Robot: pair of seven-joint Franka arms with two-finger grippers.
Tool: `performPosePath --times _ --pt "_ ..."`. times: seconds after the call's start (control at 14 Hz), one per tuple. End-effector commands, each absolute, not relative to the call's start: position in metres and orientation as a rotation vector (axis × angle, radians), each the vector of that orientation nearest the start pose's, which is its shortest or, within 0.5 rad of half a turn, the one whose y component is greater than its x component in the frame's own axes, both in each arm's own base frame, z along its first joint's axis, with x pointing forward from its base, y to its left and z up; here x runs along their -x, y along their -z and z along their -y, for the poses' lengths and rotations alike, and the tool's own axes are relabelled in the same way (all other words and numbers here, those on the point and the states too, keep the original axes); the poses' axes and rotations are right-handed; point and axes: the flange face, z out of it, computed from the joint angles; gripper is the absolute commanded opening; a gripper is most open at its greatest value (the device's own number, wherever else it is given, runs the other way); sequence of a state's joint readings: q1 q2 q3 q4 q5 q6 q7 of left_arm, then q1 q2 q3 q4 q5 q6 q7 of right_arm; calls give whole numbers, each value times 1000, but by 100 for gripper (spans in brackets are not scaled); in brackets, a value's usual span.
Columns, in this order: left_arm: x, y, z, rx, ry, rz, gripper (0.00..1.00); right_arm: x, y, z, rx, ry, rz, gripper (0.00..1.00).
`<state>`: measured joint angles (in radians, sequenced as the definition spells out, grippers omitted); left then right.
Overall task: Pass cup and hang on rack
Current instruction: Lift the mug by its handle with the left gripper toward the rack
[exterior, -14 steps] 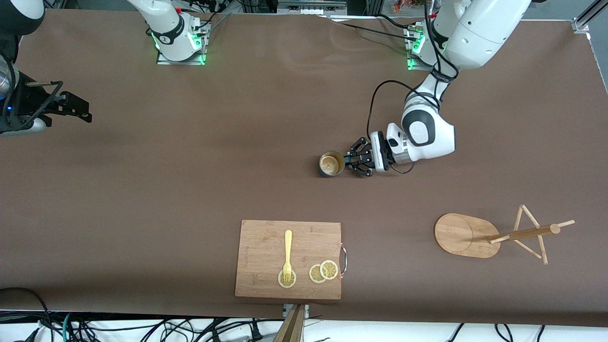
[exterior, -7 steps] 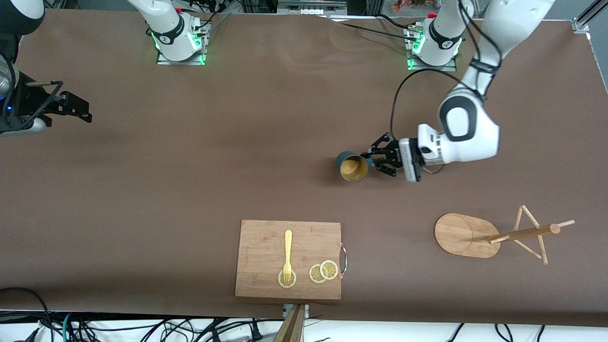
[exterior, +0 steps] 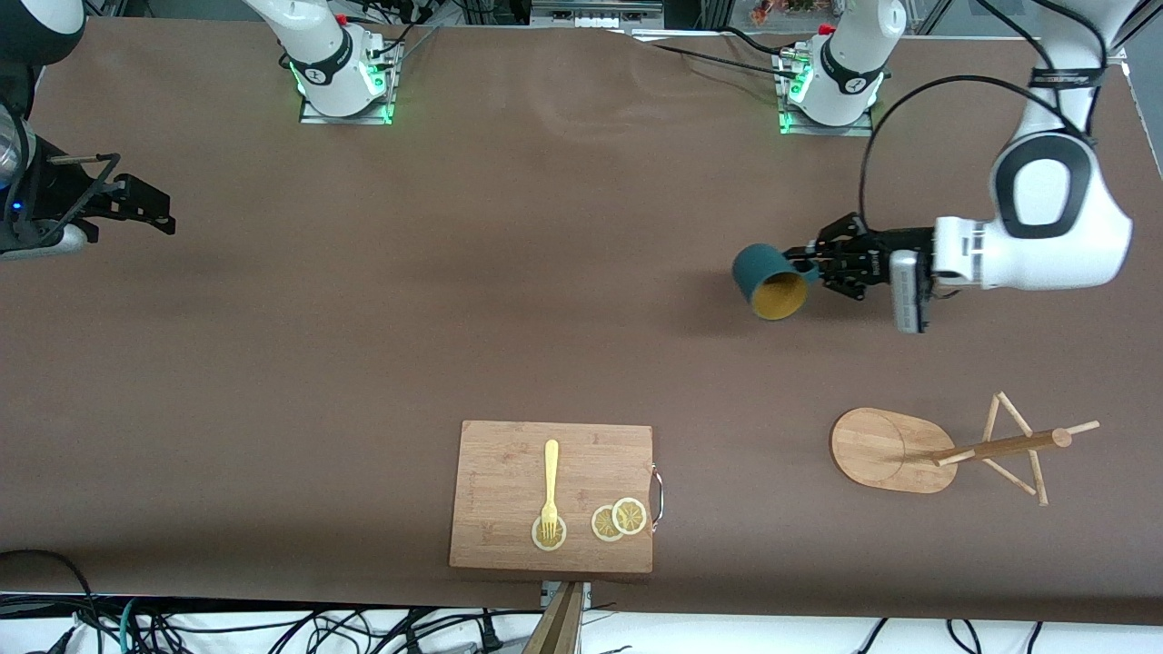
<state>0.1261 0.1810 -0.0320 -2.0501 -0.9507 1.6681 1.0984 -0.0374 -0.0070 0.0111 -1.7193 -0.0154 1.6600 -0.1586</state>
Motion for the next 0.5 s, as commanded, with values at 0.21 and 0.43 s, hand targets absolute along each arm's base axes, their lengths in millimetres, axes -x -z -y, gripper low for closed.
performPosePath --times 0.21,0.43 --pt "-543 -409 -48 -2079 110 390 0 -553 -574 14 3132 -80 215 100" --pt "-538 -397 -90 -2079 124 234 0 -552 -573 14 3131 -84 217 100"
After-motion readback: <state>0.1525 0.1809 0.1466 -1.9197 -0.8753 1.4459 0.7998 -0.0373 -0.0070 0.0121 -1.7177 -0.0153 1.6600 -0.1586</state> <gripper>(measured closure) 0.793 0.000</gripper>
